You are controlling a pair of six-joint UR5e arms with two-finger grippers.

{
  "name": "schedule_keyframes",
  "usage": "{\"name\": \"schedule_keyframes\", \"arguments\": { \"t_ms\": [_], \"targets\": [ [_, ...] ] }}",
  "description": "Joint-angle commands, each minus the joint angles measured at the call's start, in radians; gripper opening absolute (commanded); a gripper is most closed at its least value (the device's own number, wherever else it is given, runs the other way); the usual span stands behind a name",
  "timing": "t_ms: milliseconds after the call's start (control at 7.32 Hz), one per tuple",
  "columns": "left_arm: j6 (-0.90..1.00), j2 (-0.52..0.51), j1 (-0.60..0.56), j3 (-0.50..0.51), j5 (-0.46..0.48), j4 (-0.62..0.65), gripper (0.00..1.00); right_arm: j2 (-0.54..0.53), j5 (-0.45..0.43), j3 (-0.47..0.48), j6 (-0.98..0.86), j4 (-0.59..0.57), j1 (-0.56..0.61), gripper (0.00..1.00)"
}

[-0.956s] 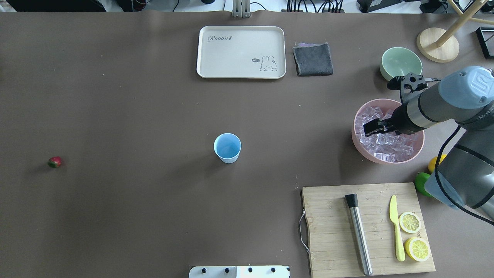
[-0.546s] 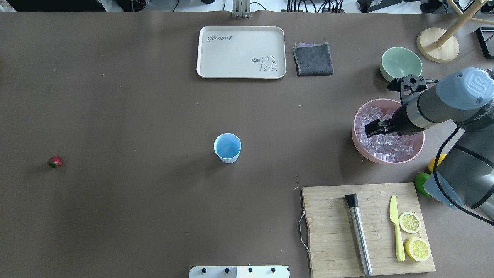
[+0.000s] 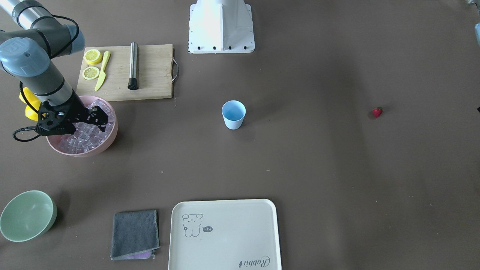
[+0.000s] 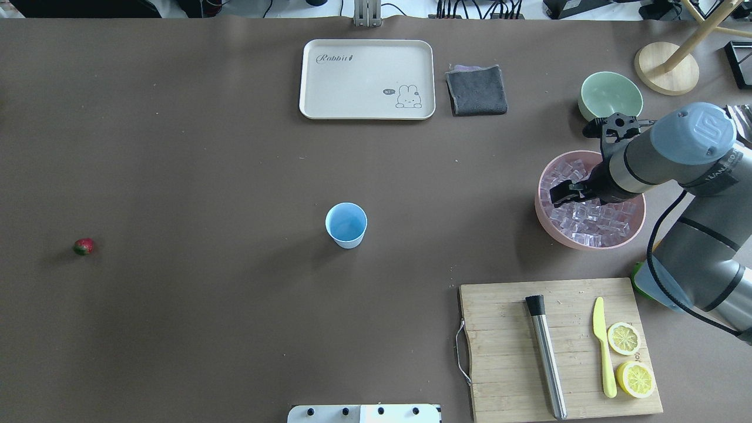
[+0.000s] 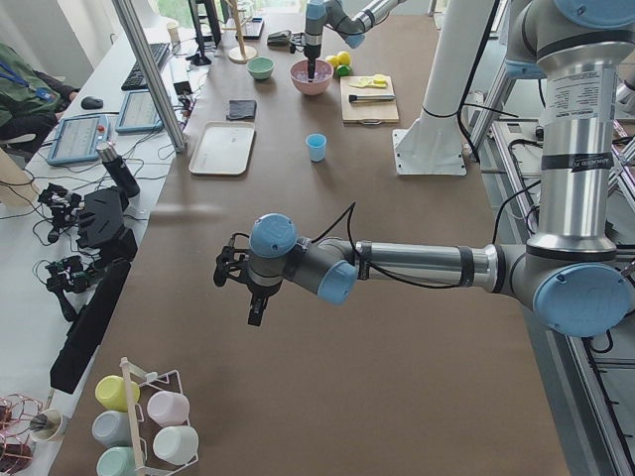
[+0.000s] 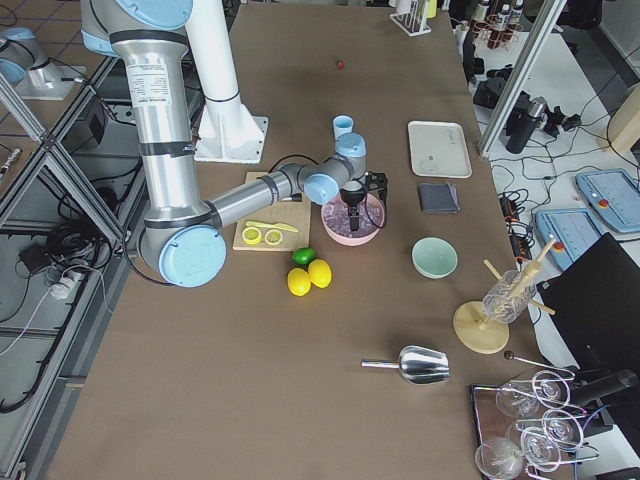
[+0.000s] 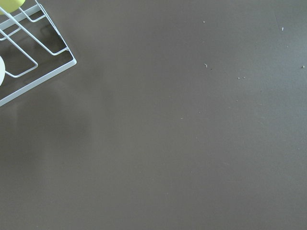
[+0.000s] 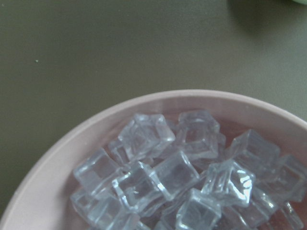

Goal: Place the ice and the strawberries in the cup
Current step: 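Close the right gripper on an ice cube and lift it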

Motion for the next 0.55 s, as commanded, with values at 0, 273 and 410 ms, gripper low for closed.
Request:
{"name": "schedule_keyframes", "arguments": {
  "t_ms": [0,273,410],
  "targets": [
    [0.001,-0.012,0.0,0.007,-0.001,0.0,0.98,0.0,0.002,0.005,0.001,0.0,0.002,0.52],
    [0.0,-0.012,0.0,0.005,-0.001,0.0,0.98,-0.003,0.011,0.014,-0.005,-0.002,0.017,0.0],
    [-0.002,-0.012,0.0,0.004,-0.001,-0.001,0.98,-0.005,0.013,0.016,-0.005,-0.002,0.02,0.0]
  ]
}}
